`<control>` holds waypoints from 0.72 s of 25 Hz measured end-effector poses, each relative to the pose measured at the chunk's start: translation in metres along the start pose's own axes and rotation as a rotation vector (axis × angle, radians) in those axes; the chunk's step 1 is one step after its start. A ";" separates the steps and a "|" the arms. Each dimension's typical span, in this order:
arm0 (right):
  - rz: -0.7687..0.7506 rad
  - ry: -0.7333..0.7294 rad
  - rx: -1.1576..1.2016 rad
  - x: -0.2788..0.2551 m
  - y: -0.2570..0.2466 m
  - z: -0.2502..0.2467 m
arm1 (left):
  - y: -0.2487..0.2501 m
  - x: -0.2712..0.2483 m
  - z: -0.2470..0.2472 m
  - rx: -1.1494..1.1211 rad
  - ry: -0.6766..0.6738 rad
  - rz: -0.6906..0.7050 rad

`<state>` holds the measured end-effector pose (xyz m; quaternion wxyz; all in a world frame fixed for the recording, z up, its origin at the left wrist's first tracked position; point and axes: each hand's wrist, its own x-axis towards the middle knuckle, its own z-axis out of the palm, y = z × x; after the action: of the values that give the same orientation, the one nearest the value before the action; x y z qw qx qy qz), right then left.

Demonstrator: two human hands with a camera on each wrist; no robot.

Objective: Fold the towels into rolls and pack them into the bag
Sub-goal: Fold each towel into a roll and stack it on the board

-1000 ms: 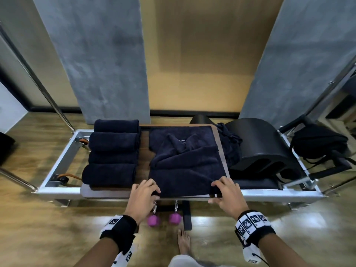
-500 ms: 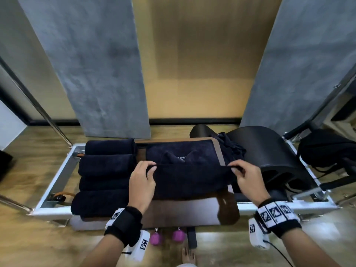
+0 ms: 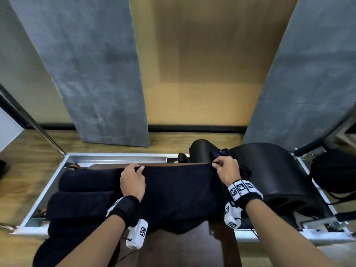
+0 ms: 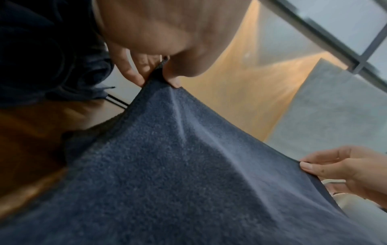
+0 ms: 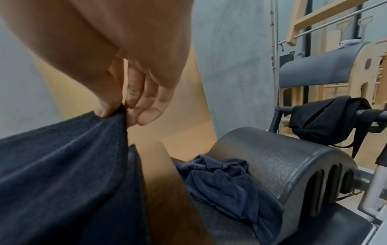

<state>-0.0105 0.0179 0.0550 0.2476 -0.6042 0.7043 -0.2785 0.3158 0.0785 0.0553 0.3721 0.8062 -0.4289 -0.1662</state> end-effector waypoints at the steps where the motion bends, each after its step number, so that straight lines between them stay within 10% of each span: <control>1: 0.009 -0.026 -0.030 0.007 0.004 0.007 | -0.002 0.005 0.007 0.043 -0.019 -0.021; 18: 0.055 -0.108 -0.126 0.010 0.023 0.026 | -0.015 -0.011 0.024 -0.010 0.008 0.066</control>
<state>-0.0104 0.0083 0.0203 0.2544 -0.6131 0.7225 -0.1935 0.3040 0.0818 0.0279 0.3830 0.7906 -0.4528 -0.1527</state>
